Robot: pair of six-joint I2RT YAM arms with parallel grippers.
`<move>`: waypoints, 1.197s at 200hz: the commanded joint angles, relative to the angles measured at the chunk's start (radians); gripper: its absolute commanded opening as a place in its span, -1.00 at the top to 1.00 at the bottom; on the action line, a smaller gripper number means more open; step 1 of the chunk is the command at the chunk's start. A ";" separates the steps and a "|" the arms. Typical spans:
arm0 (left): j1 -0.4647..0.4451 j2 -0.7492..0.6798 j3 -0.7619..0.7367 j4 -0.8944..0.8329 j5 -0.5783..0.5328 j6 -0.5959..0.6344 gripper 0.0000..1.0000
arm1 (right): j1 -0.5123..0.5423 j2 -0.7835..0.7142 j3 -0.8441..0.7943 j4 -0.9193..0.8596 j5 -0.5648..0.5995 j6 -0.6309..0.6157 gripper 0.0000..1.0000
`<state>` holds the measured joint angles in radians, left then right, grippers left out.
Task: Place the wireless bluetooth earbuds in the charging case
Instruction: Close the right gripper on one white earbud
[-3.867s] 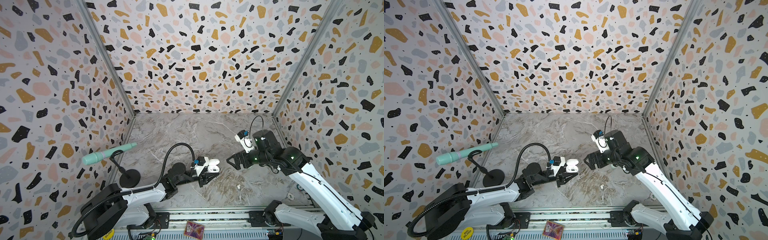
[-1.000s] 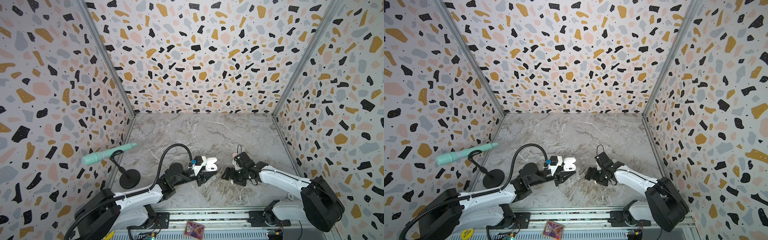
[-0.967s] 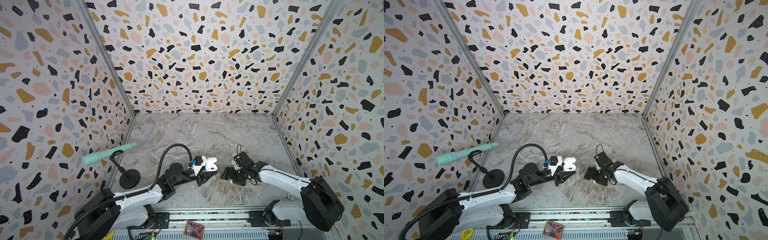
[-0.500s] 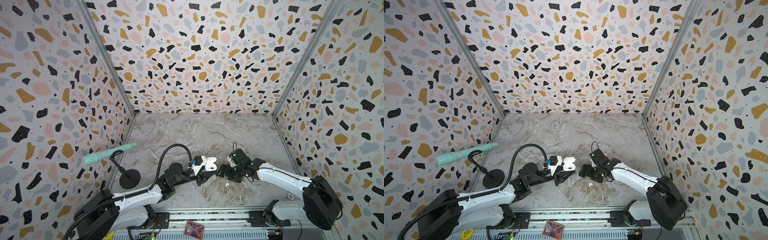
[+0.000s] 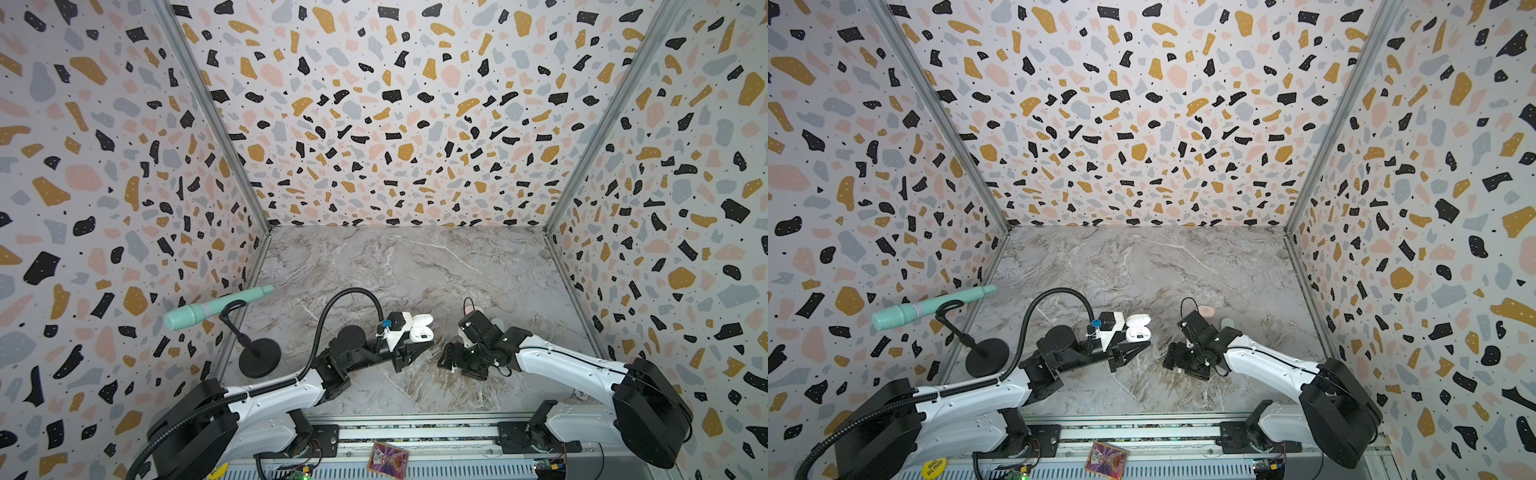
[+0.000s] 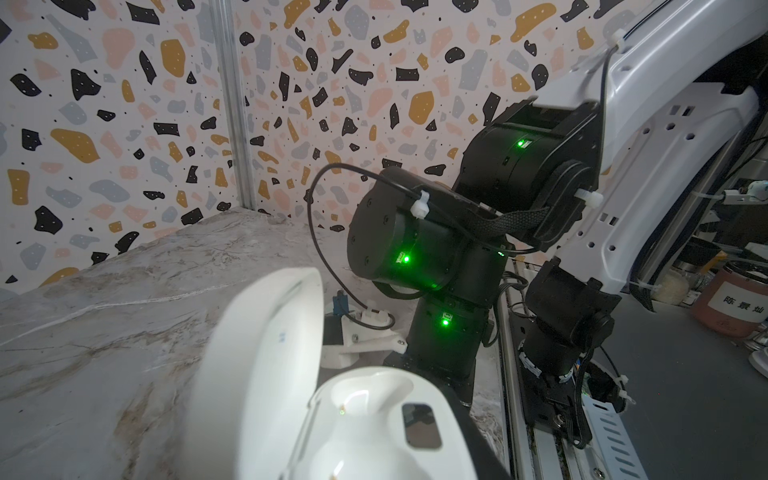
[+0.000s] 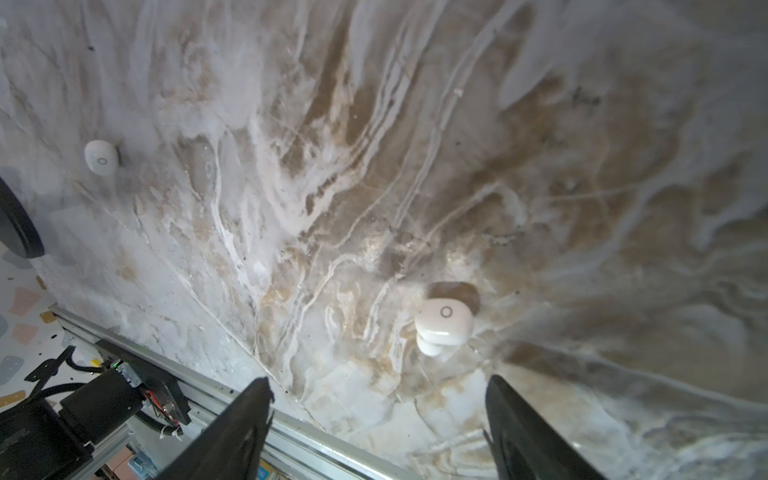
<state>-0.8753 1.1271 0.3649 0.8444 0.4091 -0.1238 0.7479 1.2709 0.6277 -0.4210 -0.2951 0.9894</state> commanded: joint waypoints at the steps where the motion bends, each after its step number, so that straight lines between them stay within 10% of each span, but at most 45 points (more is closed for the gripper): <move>1: 0.006 -0.025 -0.001 0.042 -0.008 0.007 0.66 | 0.001 0.019 0.010 0.018 0.029 0.020 -0.64; 165: 0.014 -0.047 -0.011 0.035 -0.022 0.006 0.68 | -0.005 0.174 0.139 -0.012 0.030 -0.088 -0.63; 239: 0.015 -0.049 -0.008 0.033 -0.023 0.006 0.68 | -0.026 0.212 0.211 -0.178 0.079 -0.204 -0.17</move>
<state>-0.8650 1.0924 0.3603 0.8345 0.3836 -0.1238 0.7231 1.4651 0.8078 -0.5163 -0.2340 0.8341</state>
